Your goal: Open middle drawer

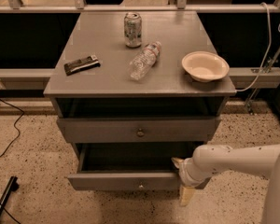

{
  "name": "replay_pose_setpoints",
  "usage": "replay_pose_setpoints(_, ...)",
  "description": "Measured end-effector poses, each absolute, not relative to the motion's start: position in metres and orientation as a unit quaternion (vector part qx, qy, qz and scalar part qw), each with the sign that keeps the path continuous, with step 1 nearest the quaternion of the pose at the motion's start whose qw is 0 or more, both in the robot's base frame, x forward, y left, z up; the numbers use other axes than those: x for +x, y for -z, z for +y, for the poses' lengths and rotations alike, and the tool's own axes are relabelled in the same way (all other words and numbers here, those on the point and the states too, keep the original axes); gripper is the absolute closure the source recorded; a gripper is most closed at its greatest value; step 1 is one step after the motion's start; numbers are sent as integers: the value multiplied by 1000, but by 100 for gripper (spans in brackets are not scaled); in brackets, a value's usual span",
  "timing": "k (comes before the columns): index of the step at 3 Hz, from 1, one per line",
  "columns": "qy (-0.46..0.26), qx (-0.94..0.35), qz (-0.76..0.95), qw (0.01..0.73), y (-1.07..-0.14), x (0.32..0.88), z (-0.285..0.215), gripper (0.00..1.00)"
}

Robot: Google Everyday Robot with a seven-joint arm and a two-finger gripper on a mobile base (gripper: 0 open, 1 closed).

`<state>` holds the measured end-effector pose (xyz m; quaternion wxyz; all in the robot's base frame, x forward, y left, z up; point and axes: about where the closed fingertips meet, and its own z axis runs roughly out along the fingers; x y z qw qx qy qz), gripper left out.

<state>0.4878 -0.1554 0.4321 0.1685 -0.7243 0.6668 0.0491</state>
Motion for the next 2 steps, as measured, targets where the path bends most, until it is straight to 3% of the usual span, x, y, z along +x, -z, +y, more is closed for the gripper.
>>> replay_pose_setpoints(1, -50, -718, 672, 174, -427, 496, -164, 0)
replay_pose_setpoints(2, -54, -718, 674, 167, -418, 503, -167, 8)
